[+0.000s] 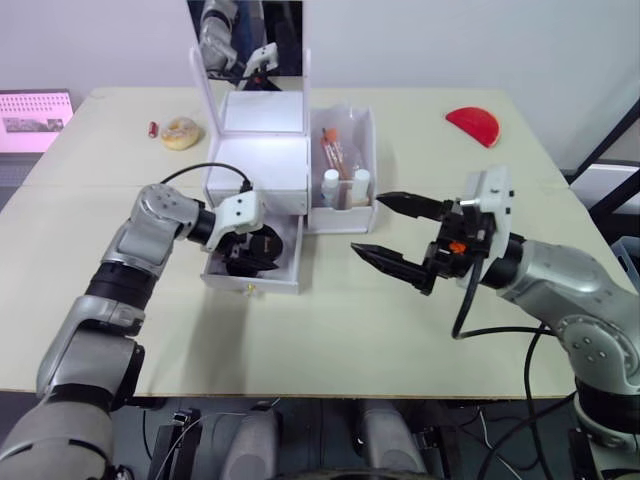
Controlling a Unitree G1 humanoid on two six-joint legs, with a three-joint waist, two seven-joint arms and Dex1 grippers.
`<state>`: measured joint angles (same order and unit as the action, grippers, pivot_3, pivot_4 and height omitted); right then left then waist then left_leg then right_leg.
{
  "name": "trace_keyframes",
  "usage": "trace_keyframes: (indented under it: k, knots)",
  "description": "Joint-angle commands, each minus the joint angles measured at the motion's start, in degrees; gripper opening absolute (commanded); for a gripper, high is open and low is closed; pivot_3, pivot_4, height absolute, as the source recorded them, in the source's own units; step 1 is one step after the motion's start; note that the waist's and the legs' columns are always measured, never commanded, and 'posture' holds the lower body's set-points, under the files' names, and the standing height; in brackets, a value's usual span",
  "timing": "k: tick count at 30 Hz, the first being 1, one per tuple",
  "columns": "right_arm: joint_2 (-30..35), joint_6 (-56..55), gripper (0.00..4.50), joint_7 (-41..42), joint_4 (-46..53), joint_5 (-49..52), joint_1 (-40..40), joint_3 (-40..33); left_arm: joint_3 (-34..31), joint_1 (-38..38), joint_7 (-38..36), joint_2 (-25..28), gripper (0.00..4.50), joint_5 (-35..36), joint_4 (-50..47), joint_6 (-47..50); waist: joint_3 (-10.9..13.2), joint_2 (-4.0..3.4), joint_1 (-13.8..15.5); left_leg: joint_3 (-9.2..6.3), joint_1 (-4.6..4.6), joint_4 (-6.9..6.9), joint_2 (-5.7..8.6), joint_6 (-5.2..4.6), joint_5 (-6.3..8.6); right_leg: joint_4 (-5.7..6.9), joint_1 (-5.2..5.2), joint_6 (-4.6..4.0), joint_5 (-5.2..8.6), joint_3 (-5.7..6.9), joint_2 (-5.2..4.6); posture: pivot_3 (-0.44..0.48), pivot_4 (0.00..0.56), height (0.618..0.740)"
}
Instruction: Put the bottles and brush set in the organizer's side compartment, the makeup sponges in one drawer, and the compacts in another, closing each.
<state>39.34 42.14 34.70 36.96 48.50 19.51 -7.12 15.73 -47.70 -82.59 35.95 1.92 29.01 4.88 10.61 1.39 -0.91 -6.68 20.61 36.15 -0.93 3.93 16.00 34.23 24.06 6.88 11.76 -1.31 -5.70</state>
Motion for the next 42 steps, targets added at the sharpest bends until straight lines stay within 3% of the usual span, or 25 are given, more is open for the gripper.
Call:
trace_keyframes:
  k: [1,10,24,32,34,36,42]
  knots:
    - [0.14,-0.71,4.50,-0.25,2.11,0.73,0.28,-0.90,-0.01,0.56,-2.13,0.07,2.68,1.35,-2.39,2.20,0.00,0.00,0.02,0.00,0.00,0.00,0.00,0.00,0.00,0.00,0.00,0.00,0.00,0.00,0.00,0.000,0.150,0.739]
    - [0.16,-0.68,4.50,-0.70,2.19,0.69,0.14,-1.07,0.20,1.02,-4.88,0.13,2.68,2.83,-4.68,7.31,0.00,0.00,0.02,0.00,0.01,-0.01,0.00,0.00,0.00,-0.01,0.00,0.01,0.00,0.00,0.00,0.000,0.150,0.739]
    - [-0.14,-0.83,4.50,-2.12,2.74,0.63,0.27,-0.95,2.91,-2.88,-4.20,-2.49,2.68,-1.86,6.59,0.67,0.00,0.00,-0.20,0.00,-0.07,-0.03,0.00,0.00,0.00,-0.01,-0.05,0.00,0.00,0.00,0.01,0.000,0.150,0.739]
    - [-0.34,-0.22,4.50,-3.28,2.89,1.49,-0.04,-1.18,1.98,-3.75,-4.64,-3.14,2.68,-0.95,7.03,1.32,0.00,0.00,-0.07,0.00,-0.06,-0.01,0.00,0.00,0.00,0.00,-0.05,0.00,0.01,0.00,0.01,0.000,0.150,0.739]
    - [-0.30,-0.21,4.50,-3.42,2.90,1.54,-0.12,-1.12,1.34,-4.15,-4.65,-3.59,3.73,-0.12,6.92,2.24,0.00,0.00,0.00,0.00,-0.06,-0.01,0.00,0.00,0.00,0.00,-0.05,0.00,0.00,0.00,0.01,0.000,0.150,0.739]
    - [-0.23,-0.23,4.50,-3.55,2.87,1.57,-0.13,-1.03,0.96,-4.33,-4.91,-3.79,4.49,0.44,6.66,3.02,0.00,0.00,0.03,0.00,-0.04,0.00,0.00,0.00,0.00,-0.01,-0.05,0.00,0.00,0.00,0.01,0.000,0.150,0.739]
    - [-0.05,-0.25,4.50,-3.79,2.83,1.72,-0.22,-0.92,0.38,-4.49,-5.11,-3.92,4.49,1.12,4.92,4.69,0.00,0.00,0.04,-0.01,-0.02,-0.03,0.00,0.00,0.00,-0.03,-0.04,0.05,0.02,0.00,0.01,0.000,0.150,0.739]
